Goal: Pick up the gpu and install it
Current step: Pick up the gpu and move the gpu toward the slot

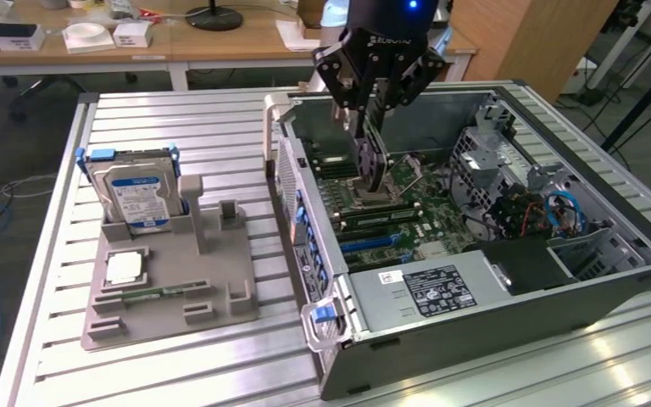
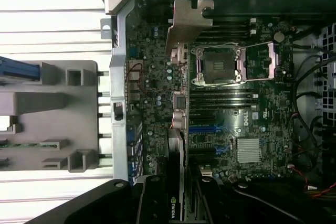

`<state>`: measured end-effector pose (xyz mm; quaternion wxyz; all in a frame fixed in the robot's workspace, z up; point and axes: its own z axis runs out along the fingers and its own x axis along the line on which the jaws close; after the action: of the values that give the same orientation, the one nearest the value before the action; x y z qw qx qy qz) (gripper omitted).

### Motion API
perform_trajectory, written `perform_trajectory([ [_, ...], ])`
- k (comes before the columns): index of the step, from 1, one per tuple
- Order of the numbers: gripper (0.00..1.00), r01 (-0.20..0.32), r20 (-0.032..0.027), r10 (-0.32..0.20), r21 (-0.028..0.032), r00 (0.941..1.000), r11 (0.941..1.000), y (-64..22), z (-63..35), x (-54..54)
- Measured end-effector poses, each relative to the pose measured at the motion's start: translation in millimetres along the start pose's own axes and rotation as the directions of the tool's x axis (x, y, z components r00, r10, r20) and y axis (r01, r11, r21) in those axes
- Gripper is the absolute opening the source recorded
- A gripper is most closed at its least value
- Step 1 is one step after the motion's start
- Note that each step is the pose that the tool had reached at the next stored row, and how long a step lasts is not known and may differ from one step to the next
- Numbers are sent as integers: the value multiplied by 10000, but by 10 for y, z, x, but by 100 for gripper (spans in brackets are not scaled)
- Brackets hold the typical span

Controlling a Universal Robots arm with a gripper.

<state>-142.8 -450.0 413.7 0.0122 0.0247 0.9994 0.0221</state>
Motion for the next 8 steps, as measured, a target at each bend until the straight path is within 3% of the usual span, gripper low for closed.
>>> perform_trajectory([
  [8,26,14,-1,-14,0,10000,10000,5,2,-92],
])
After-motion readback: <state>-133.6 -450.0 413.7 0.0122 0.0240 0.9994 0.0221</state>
